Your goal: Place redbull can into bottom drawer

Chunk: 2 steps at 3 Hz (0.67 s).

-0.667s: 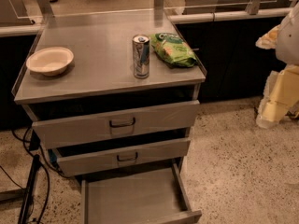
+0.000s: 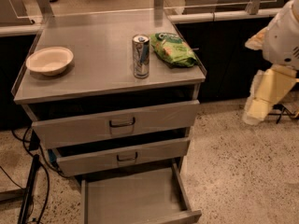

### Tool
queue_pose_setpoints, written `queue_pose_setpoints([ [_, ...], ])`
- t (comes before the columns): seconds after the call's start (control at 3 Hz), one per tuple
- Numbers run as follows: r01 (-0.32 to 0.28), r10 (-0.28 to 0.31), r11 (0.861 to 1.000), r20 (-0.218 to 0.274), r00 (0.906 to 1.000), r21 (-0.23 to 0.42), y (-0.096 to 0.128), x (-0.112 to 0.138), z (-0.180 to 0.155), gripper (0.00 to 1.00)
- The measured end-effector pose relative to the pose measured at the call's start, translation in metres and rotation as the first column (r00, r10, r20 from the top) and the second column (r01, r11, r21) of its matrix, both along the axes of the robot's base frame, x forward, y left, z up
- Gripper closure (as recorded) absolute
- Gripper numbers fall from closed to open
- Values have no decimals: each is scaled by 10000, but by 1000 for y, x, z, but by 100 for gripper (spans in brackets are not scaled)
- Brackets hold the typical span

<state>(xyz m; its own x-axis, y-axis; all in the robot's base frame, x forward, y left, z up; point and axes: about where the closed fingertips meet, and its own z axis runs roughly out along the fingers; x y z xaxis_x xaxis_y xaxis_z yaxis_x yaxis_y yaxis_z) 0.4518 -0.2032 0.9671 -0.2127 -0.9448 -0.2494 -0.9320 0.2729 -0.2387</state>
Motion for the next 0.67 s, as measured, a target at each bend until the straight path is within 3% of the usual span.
queue_pose_setpoints([
  [0.33, -76, 75, 9990, 27, 10000, 439, 13, 18, -14, 0],
  [0.67, -75, 74, 9990, 39, 10000, 448, 13, 18, -14, 0],
])
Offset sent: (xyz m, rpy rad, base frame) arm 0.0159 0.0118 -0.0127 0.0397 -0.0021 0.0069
